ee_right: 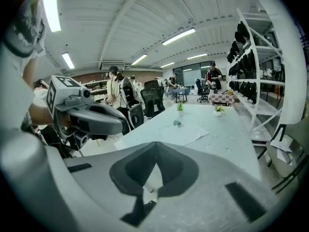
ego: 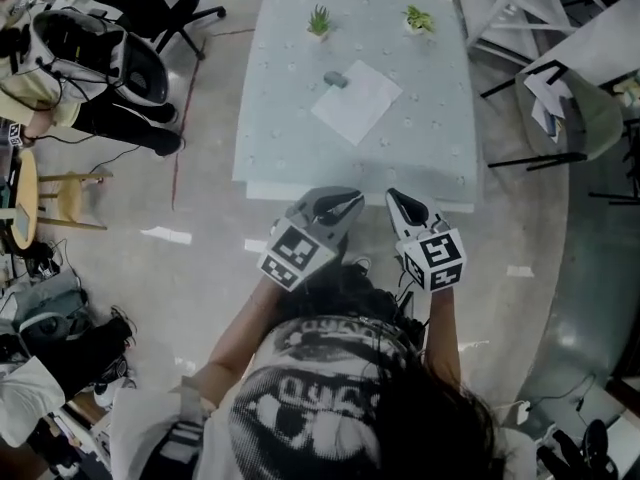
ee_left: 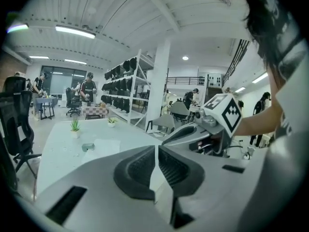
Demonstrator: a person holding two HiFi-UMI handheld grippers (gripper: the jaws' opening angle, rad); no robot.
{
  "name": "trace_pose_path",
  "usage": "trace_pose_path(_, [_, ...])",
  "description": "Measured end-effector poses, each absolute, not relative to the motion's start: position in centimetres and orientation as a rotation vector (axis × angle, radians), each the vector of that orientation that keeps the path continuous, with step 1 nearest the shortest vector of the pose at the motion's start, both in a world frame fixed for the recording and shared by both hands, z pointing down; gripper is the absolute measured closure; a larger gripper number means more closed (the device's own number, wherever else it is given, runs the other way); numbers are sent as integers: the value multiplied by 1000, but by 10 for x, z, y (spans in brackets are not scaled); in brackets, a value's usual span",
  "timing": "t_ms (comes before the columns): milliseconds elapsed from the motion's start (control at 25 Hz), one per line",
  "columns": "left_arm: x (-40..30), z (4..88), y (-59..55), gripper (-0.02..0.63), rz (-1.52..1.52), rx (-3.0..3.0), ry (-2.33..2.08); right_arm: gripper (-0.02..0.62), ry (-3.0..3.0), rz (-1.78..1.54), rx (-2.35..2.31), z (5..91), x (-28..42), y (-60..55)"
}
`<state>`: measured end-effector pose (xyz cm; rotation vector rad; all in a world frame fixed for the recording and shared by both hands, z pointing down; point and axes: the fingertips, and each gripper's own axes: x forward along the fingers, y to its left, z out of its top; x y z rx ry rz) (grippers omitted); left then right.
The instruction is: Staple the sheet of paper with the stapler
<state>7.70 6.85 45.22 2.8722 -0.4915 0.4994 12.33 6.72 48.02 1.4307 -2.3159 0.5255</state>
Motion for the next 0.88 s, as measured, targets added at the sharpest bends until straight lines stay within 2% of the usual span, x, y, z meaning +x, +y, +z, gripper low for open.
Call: trace_pose_path(880, [80,456,196,586,529,2916,-562,598,-2450,367,1434,465,121,188])
